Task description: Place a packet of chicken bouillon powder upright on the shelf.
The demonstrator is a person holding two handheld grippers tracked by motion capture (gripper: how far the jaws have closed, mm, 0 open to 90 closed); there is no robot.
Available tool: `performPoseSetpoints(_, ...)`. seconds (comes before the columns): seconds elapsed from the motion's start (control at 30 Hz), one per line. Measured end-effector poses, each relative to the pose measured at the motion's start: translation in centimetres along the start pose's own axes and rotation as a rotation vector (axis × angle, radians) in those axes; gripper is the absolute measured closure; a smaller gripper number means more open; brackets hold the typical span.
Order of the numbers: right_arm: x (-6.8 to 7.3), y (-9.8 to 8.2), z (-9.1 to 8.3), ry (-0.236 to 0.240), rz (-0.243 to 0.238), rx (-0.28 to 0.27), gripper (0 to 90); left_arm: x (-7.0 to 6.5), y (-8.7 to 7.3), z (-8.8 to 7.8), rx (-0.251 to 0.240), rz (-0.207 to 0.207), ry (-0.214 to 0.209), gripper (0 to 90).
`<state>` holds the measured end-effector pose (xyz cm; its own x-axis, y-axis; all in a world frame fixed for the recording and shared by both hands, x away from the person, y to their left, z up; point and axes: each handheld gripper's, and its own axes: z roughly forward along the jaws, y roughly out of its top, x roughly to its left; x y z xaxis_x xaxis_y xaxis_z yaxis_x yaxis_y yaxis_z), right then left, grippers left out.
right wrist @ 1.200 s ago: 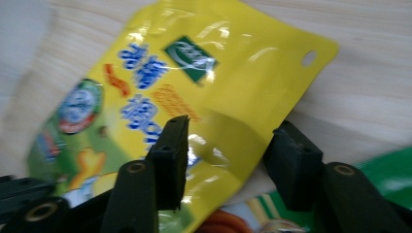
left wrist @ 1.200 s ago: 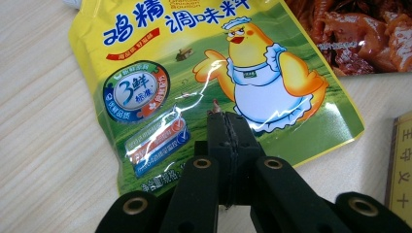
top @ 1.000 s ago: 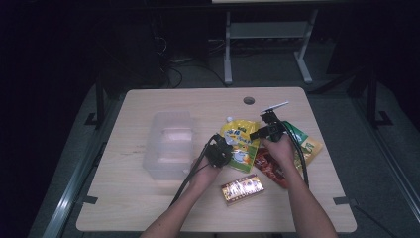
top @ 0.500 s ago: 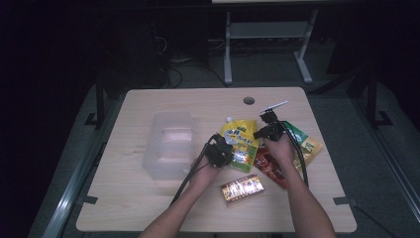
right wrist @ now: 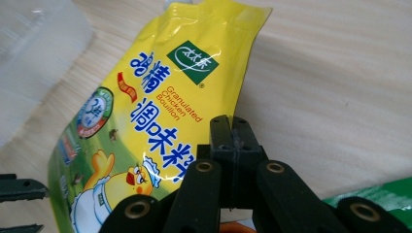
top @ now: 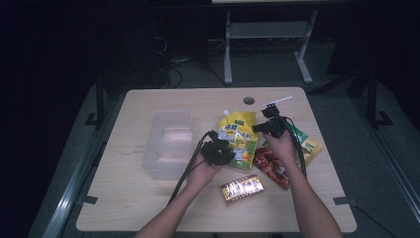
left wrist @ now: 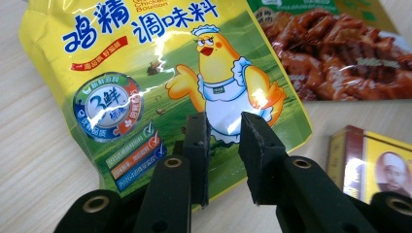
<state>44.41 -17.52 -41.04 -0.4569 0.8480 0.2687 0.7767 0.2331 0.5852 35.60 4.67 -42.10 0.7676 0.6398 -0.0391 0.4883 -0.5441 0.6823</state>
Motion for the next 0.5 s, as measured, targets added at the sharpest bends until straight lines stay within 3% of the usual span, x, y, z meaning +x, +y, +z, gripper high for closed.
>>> performPoseSetpoints(0.13, 0.7, 0.2, -1.4, 0.014, -0.034, -0.039, 90.0, 0.1, 0.1, -0.7, -0.005, 0.01, 0.01, 71.2)
performPoseSetpoints(0.23, 1.4, 0.4, -2.3, 0.026, -0.055, -0.062, 90.0, 0.1, 0.1, -1.0, -0.02, -0.003, -0.017, 70.0)
performPoseSetpoints(0.37, 2.0, 0.7, -3.1, 0.032, -0.078, -0.075, 90.0, 0.1, 0.1, -1.1, -0.029, -0.002, -0.016, 69.2)
performPoseSetpoints(0.5, 3.6, 1.5, -4.5, 0.047, -0.131, -0.12, 90.0, 0.0, 0.0, -1.4, -0.038, -0.011, -0.022, 67.7)
